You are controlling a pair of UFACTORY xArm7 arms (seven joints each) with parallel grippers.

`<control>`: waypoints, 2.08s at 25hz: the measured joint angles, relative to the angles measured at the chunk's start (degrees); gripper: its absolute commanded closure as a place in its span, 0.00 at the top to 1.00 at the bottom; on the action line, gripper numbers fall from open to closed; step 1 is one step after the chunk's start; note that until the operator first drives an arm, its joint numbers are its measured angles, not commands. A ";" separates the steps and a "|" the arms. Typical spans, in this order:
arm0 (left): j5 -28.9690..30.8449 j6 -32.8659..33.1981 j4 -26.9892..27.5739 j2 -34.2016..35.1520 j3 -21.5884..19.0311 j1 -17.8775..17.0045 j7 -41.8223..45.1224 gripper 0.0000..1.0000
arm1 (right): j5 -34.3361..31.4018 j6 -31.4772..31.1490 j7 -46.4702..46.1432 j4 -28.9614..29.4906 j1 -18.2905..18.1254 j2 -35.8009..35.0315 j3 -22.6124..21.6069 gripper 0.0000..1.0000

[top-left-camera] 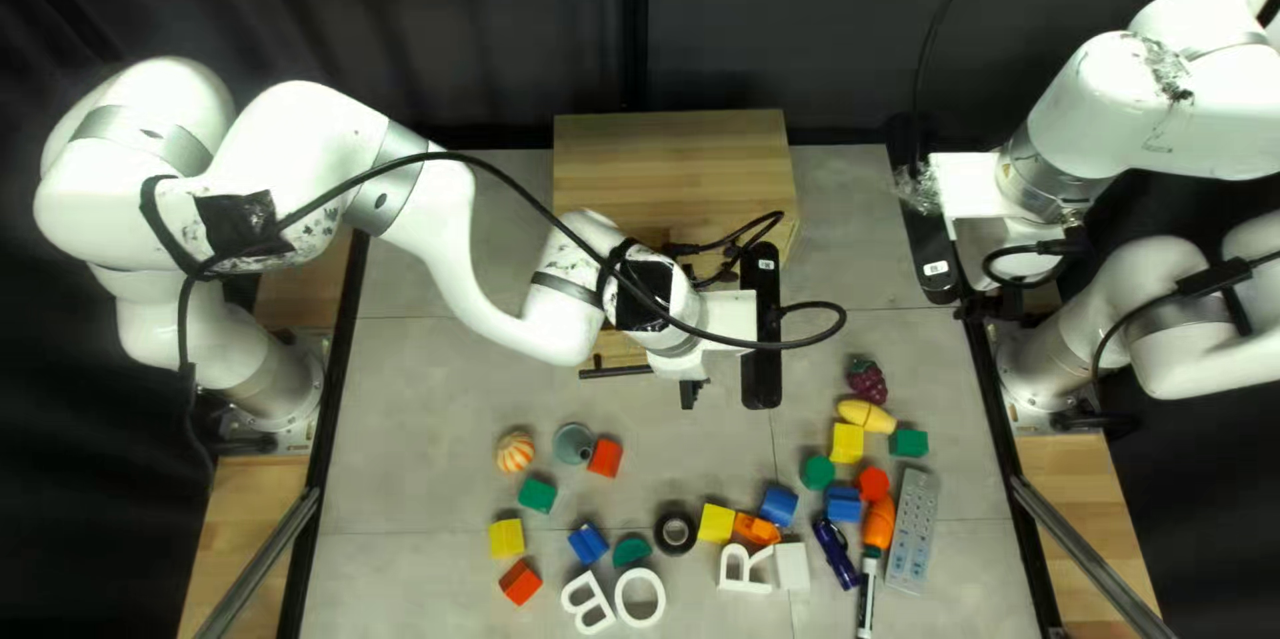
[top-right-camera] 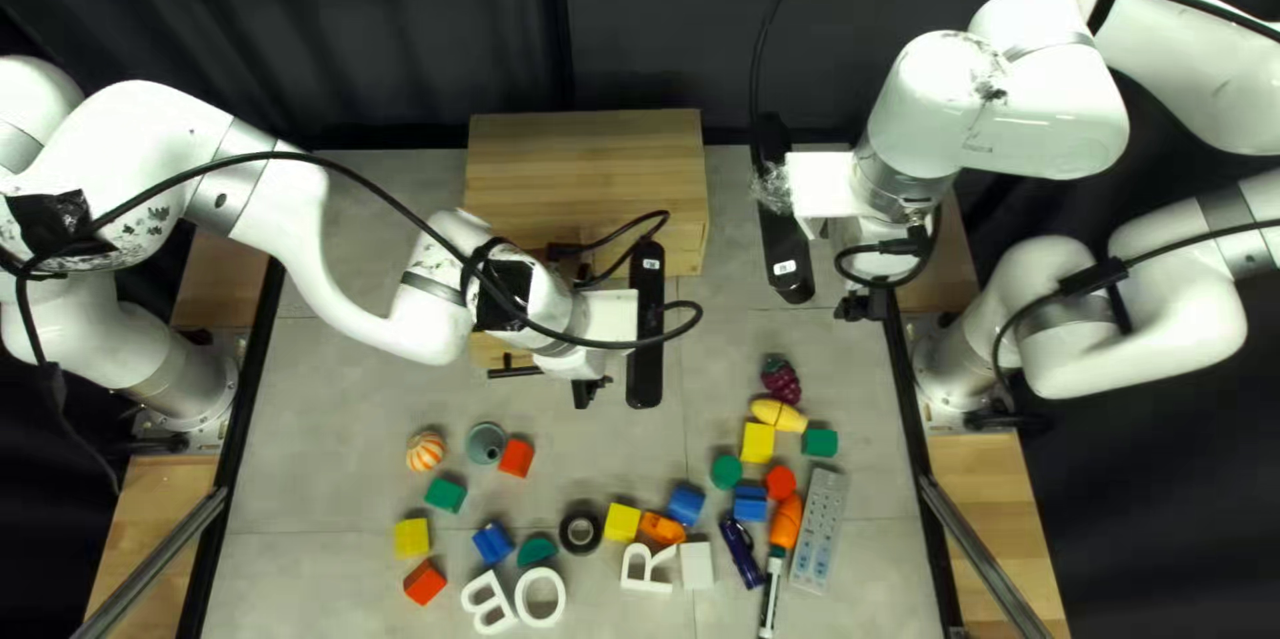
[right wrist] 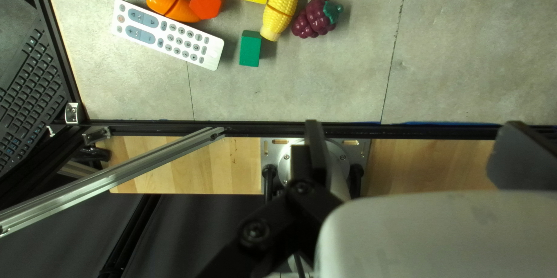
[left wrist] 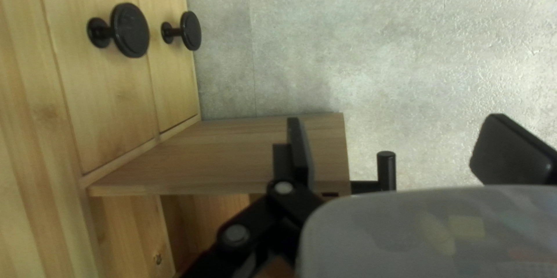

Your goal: Open drawers and place objects into drawer and close

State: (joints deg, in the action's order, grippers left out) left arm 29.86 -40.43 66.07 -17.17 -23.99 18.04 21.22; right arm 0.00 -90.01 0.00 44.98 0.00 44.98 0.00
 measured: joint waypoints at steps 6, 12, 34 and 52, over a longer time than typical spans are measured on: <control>-0.04 0.00 -0.40 0.25 -0.04 -0.01 0.16 1.00 | 0.00 0.00 0.00 0.00 0.00 0.00 0.00 1.00; -0.14 -0.43 -0.22 0.52 -0.16 -0.10 0.10 1.00 | 0.00 0.00 0.00 0.00 0.00 0.00 0.00 1.00; -9.63 -13.04 -2.94 9.14 -1.68 0.62 -4.03 1.00 | 0.00 0.00 0.00 0.00 0.00 0.00 0.00 1.00; -21.99 -9.81 -6.97 8.53 -0.71 4.82 -8.03 1.00 | 0.00 0.00 0.00 0.00 0.00 0.00 0.00 1.00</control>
State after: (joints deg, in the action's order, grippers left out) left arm 7.86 -50.25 59.10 -8.65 -24.70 22.85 13.20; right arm 0.00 -90.01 0.00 44.98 0.00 44.98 0.00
